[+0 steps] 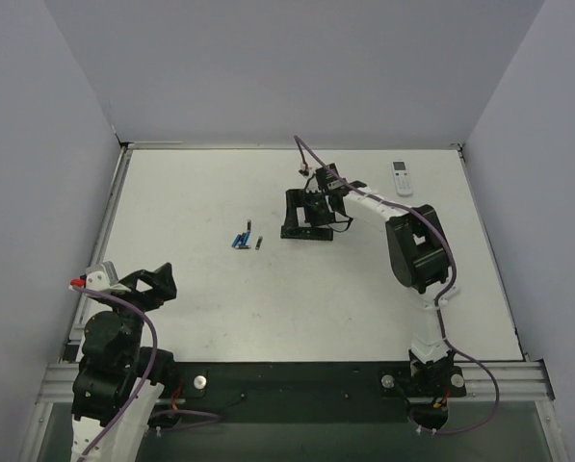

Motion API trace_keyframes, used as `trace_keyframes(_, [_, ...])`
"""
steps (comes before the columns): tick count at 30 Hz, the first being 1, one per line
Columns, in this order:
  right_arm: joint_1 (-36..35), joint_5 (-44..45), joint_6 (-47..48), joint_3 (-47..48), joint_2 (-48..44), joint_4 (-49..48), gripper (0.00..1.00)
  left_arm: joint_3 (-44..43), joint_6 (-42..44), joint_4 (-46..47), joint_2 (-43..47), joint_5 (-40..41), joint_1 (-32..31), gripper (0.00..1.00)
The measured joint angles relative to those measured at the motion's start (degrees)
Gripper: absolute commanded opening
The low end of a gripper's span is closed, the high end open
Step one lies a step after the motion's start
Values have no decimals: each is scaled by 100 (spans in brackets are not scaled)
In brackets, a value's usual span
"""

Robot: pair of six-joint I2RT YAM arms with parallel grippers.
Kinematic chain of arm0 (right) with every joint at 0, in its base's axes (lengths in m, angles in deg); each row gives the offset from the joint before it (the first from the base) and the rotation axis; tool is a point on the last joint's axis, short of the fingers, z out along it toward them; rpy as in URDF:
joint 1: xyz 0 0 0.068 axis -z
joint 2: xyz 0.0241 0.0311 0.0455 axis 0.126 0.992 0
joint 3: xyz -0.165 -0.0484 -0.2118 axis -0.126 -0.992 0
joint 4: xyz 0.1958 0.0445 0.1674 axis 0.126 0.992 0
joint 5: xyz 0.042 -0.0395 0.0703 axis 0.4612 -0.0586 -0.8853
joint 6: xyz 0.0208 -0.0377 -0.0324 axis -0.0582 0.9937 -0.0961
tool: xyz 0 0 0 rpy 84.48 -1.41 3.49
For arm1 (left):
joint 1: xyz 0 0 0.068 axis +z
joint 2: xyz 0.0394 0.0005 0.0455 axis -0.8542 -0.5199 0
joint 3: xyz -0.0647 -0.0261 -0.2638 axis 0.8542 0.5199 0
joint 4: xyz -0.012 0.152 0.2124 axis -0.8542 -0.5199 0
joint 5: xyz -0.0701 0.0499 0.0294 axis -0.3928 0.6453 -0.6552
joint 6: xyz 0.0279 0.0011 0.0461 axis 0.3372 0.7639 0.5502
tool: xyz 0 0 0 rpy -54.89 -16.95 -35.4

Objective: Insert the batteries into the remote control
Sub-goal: Pick up the remote control from the center of the board.

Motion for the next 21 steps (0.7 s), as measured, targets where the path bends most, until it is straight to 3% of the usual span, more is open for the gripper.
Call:
trace_keyframes(9, [2, 114, -103, -1797, -1298, 107, 96, 2, 0, 7, 0, -20, 13, 97])
trace_keyframes(15, [-122, 549, 127, -2240, -1633, 85, 91, 2, 0, 7, 0, -22, 50, 97])
trace_keyframes(21, [-503, 1311, 466, -2328, -1676, 74, 80, 2, 0, 7, 0, -22, 68, 97])
